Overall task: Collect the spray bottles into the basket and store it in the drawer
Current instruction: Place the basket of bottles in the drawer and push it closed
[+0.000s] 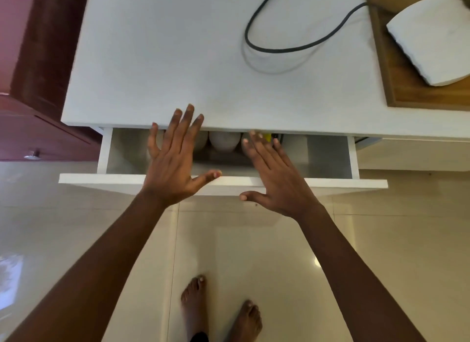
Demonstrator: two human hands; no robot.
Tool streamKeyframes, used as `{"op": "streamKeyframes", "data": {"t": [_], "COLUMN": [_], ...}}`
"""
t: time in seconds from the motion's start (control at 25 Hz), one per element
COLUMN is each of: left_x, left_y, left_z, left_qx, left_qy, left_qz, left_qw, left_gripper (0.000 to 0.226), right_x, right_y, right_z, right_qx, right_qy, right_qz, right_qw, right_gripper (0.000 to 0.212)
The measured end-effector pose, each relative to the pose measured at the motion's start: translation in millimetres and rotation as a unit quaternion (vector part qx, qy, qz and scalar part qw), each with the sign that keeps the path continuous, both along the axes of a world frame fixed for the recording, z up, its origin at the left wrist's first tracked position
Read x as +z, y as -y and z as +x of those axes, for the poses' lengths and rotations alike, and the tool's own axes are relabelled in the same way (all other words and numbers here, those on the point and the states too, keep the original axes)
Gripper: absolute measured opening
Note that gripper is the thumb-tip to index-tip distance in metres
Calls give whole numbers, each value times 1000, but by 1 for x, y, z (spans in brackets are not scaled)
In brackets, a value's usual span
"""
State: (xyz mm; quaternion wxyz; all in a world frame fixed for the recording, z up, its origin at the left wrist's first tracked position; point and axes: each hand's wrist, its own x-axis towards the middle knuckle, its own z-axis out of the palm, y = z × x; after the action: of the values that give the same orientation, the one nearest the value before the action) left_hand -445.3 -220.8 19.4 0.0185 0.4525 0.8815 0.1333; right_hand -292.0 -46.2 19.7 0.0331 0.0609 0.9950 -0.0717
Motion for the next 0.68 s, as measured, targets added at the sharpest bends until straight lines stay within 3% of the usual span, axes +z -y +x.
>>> {"op": "streamKeyframes", "data": {"t": [0.08,0.2,0.36,0.56,0.68], "left_x": [0,0,-6,-24,-23], "left_y": [-12,-20,-21,-28,-33], "left_z": [-20,-37,-35,-26,-35], "left_qx": [-54,-85,-68,3,-13], "left_qy": [-14,6,-35,-111,-184], "left_qz": [-51,-93,-81,-18,7], "left_qw": [997,992,994,994,983], "left_gripper": [110,116,105,82,78], "right_x": [-1,1,1,-16,-20], "right_y": [-7,-8,-22,-21,-23], "right_z": [-7,-14,-44,-54,-56], "right_qx": [25,-28,-94,-153,-153], "right_qy": [-1,-105,-128,-230,-268], "right_qz": [83,166,124,94,100], "right_qw": [996,980,979,956,946], "right_gripper": [90,73,78,49,44]}}
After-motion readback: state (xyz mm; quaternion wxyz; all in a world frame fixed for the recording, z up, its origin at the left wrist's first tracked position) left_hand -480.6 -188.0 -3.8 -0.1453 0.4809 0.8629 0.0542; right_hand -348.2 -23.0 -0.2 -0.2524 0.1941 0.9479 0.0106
